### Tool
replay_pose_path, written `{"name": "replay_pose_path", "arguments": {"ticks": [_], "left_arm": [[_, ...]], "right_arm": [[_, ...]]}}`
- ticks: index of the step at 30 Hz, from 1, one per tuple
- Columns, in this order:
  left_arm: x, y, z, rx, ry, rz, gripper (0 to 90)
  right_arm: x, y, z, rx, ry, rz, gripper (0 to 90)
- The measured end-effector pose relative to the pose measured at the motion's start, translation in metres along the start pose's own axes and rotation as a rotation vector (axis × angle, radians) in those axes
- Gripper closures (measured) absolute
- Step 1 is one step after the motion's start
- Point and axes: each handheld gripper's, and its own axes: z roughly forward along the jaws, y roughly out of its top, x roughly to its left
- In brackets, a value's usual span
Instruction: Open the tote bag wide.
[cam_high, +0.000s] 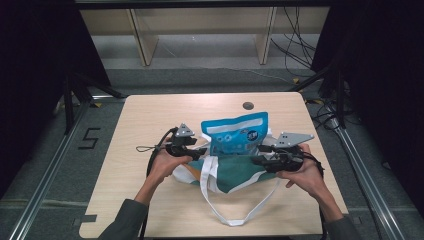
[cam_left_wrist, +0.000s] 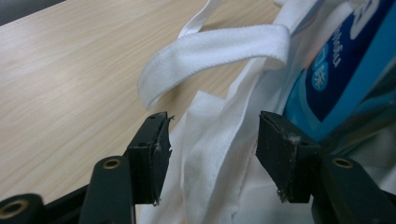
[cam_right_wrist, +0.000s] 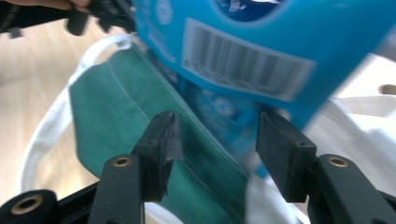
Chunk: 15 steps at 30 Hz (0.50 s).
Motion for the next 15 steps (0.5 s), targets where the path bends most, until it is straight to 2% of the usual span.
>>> {"name": "replay_pose_path", "arguments": {"ticks": [2, 3, 5, 6, 7, 8, 10, 11, 13, 15], "left_arm": [[0.002, 0.001, 0.002, -0.002, -0.008, -0.012, 44.8], [0.006, 0.002, 0.003, 0.002, -0.019, 0.008, 46.7], [0.010, 0.003, 0.004, -0.018, -0.023, -0.009, 52.5], [0.011, 0.003, 0.005, -0.036, -0.022, -0.010, 56.3], [0.013, 0.003, 0.005, -0.058, -0.011, -0.009, 61.1], [0.014, 0.003, 0.008, -0.066, -0.014, -0.001, 68.2], [0.016, 0.002, 0.010, -0.052, 0.006, 0.032, 77.4], [0.017, 0.002, 0.013, -0.050, 0.023, 0.034, 80.1], [0.021, -0.001, 0.020, -0.049, 0.025, 0.015, 82.5], [0.025, -0.005, 0.026, -0.032, 0.007, -0.017, 82.8]], "right_arm": [[0.000, 0.001, 0.002, 0.011, 0.017, 0.002, 49.7], [0.001, 0.001, 0.005, 0.020, 0.035, -0.005, 51.5], [0.004, 0.000, 0.006, 0.044, 0.051, -0.046, 58.3], [0.005, 0.000, 0.004, 0.054, 0.049, -0.069, 62.9], [0.008, 0.000, 0.002, 0.058, 0.041, -0.059, 66.8], [0.009, 0.000, 0.000, 0.053, 0.061, -0.079, 71.3], [0.012, -0.001, -0.004, 0.057, 0.073, -0.096, 79.4], [0.013, -0.002, -0.006, 0.073, 0.076, -0.106, 81.8], [0.016, -0.005, -0.008, 0.076, 0.102, -0.130, 86.7], [0.021, -0.010, -0.009, 0.106, 0.118, -0.141, 87.7]]}}
